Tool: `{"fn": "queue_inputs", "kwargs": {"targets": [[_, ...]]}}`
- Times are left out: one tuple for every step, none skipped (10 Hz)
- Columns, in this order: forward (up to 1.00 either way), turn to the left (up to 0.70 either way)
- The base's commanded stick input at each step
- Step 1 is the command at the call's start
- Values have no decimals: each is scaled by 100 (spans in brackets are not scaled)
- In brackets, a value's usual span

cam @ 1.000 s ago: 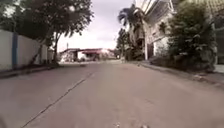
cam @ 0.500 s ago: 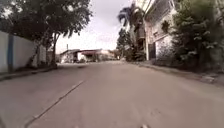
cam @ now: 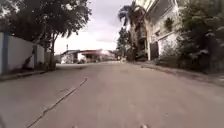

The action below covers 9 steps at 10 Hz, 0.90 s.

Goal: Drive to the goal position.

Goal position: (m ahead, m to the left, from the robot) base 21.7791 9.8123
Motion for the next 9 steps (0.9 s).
{"fn": "queue_inputs", "kwargs": {"targets": [[100,0],[100,0],[100,0],[100,0],[100,0],[100,0],[100,0],[100,0],[100,0]]}}
